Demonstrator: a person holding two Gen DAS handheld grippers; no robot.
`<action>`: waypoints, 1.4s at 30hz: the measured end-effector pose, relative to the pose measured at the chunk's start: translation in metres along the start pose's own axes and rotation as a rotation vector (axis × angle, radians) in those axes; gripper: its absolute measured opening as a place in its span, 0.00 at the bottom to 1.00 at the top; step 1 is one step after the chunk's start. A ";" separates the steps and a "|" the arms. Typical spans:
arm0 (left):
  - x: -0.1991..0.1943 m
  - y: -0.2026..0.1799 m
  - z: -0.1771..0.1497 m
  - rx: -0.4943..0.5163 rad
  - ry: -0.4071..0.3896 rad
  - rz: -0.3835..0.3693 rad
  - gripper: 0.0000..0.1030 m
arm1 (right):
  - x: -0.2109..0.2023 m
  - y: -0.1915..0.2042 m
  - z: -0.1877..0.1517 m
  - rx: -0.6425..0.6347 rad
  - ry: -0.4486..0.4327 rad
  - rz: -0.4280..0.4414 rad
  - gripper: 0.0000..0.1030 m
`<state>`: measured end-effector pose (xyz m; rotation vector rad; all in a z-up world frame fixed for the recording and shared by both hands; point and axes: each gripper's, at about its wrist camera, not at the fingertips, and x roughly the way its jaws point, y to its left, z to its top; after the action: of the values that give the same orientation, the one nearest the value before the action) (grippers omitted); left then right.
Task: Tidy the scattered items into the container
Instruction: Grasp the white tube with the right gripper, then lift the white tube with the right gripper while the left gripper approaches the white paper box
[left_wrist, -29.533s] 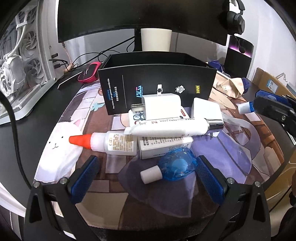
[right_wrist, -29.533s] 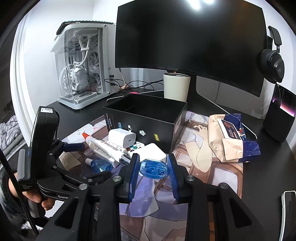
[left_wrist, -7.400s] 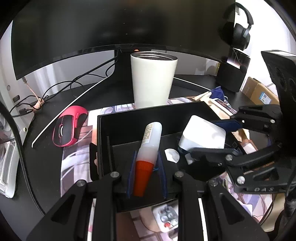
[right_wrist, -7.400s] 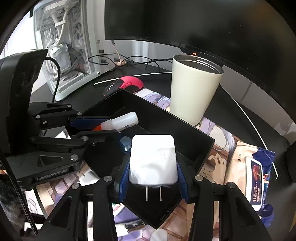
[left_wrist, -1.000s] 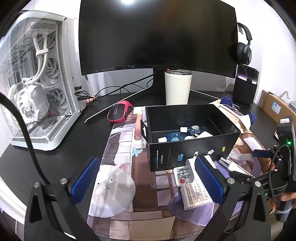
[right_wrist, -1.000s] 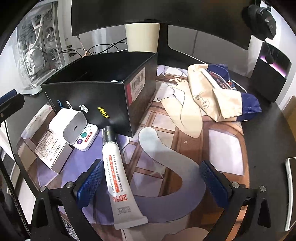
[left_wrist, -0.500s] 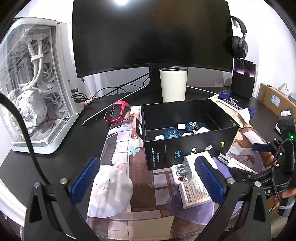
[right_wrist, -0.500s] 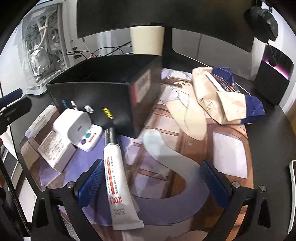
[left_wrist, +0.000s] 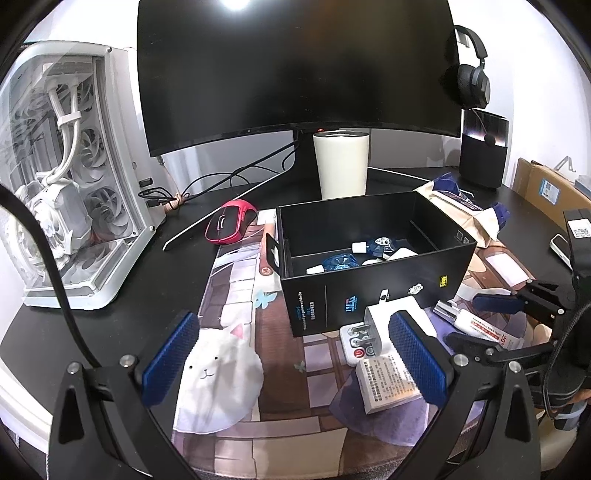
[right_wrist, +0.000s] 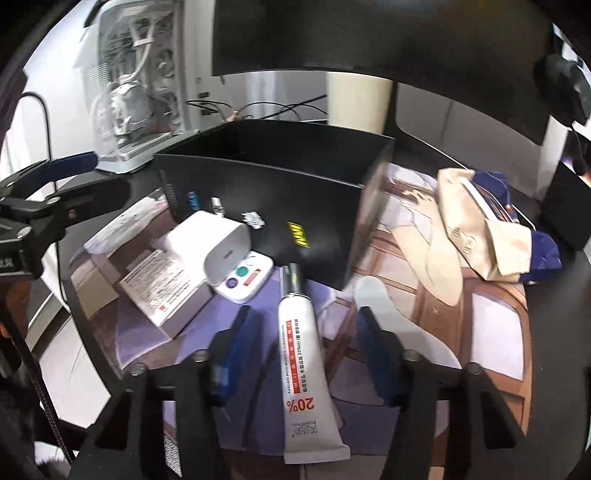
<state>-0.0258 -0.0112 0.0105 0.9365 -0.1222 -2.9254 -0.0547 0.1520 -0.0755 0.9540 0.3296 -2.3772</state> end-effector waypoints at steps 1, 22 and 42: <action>0.000 0.000 0.000 0.002 0.001 0.000 1.00 | 0.000 0.002 0.000 -0.008 -0.004 0.007 0.42; 0.007 -0.015 -0.005 0.056 0.031 -0.015 1.00 | -0.001 0.008 -0.005 -0.036 -0.043 0.024 0.17; 0.010 -0.026 -0.018 0.044 0.091 -0.045 1.00 | -0.012 -0.001 0.003 0.017 -0.055 0.031 0.17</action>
<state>-0.0246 0.0127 -0.0127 1.0905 -0.1636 -2.9264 -0.0503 0.1565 -0.0649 0.8935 0.2721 -2.3767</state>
